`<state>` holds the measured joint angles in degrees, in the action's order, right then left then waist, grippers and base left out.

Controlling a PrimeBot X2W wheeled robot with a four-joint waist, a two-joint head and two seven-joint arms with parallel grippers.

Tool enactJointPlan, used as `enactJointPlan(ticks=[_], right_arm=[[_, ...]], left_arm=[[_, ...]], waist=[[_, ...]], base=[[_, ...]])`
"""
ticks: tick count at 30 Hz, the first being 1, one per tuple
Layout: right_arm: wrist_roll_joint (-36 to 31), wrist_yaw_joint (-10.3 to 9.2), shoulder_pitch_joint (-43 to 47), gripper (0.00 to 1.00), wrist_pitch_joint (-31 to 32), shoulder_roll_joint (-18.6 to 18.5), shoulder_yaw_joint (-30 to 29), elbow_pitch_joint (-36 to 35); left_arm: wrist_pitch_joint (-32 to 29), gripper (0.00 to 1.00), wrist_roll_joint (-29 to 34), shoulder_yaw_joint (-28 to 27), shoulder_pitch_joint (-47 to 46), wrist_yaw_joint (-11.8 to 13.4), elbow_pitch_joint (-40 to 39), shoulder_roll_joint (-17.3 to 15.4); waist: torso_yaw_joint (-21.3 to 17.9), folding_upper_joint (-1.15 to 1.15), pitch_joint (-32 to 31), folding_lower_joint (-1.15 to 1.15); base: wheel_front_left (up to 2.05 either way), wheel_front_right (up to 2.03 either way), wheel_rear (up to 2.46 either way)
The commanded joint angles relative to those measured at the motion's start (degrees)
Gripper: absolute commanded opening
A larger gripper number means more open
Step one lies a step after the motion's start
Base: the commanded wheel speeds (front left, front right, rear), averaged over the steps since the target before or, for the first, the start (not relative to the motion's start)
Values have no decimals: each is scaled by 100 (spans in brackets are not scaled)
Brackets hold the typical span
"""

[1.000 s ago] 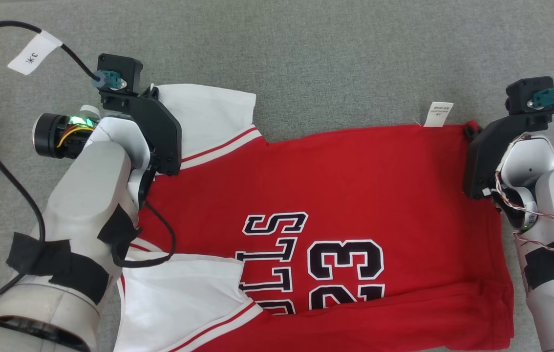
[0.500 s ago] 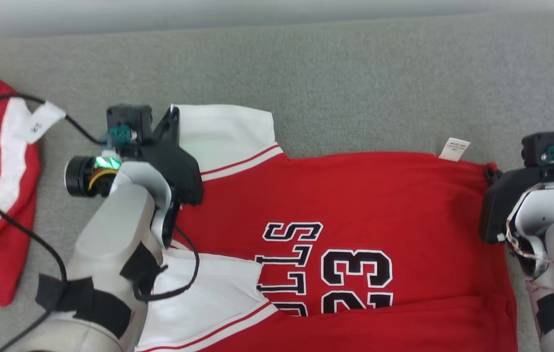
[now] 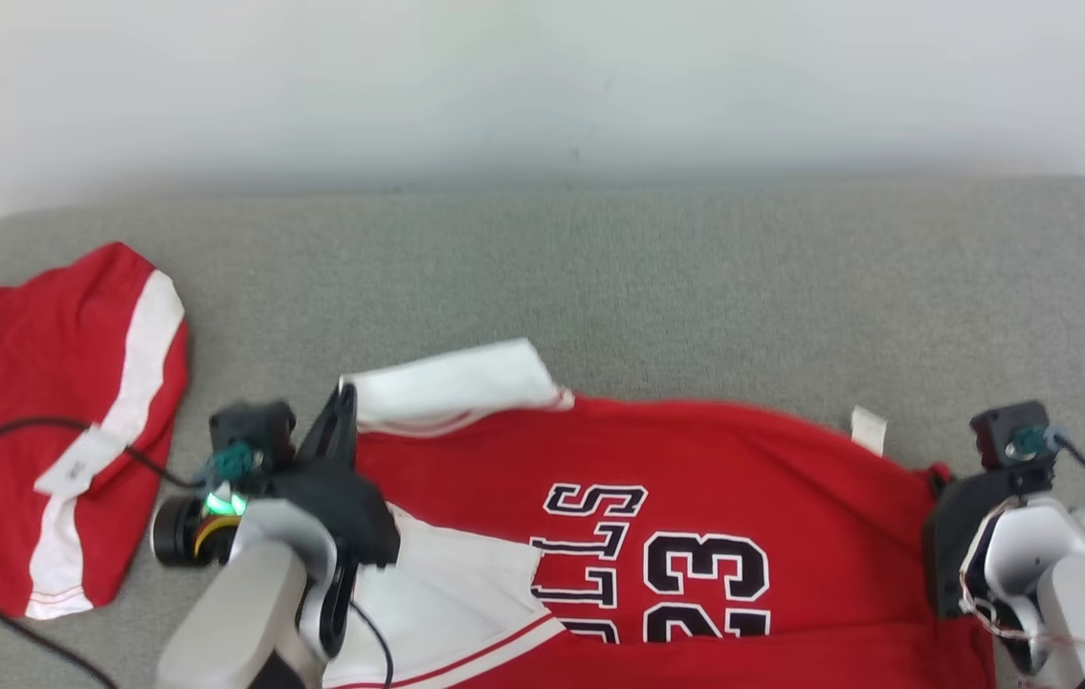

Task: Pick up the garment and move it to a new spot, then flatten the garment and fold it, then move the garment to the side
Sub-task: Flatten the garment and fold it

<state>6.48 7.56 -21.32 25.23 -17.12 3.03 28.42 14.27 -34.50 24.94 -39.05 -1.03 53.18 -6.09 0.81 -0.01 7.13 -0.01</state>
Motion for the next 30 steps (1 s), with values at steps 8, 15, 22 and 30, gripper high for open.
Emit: enactJointPlan(ticks=[8, 15, 22, 30], right_arm=[[150, -15, 423, 0, 310, -323, 500, 39], [237, -15, 512, 0, 481, -543, 709, 120], [149, -15, 578, 0, 555, -686, 803, 155], [240, -15, 630, 0, 685, -867, 1020, 30]], left_arm=[[-292, 0, -249, -65, 1188, 249, -862, -223], [-670, 0, -376, -60, 2120, 618, -2010, -330], [-1040, 0, -498, -88, 2804, 980, -3085, -502], [-1349, 0, -577, -28, 3467, 1291, -3890, -630]], waist=[[50, 1, -704, 1], [91, 1, -836, 1], [166, 1, -914, 1], [190, 1, -966, 1]], base=[[0, 0, 0], [0, 0, 0], [0, 0, 0], [0, 0, 0]])
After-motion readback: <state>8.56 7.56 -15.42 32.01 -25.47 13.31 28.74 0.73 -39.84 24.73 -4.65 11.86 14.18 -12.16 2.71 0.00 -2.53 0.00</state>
